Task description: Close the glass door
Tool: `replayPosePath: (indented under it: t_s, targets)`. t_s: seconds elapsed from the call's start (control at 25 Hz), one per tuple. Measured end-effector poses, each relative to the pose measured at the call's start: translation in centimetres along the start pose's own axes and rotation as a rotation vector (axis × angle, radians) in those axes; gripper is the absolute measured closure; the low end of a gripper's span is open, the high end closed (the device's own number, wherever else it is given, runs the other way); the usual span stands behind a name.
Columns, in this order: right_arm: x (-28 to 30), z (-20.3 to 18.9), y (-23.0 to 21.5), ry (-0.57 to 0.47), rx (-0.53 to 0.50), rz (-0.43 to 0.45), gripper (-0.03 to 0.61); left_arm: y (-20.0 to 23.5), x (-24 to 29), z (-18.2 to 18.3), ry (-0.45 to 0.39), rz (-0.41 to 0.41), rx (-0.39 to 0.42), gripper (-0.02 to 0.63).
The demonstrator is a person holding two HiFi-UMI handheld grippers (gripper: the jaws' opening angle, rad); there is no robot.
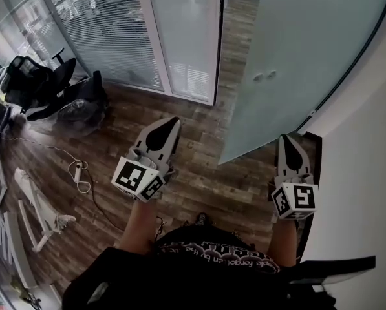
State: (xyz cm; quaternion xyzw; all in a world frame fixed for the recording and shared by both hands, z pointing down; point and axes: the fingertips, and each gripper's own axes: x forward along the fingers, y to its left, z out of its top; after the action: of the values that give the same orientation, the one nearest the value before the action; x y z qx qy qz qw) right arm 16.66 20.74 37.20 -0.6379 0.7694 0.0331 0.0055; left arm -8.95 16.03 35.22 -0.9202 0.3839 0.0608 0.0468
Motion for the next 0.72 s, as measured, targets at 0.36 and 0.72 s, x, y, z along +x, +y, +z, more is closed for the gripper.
replayPosePath:
  t_s: [0.36, 0.72]
  targets:
    - [4.6, -0.8, -1.6, 0.019, 0.01, -0.007, 0.575, 1.7, 4.4, -1.4, 0.026, -0.039, -0.016, 0.612]
    - [10.4, -2.1, -4.9, 0.032, -0.006, 0.063, 0.575, 3.3, 9.2, -2.2, 0.022, 0.025, -0.001, 0.611]
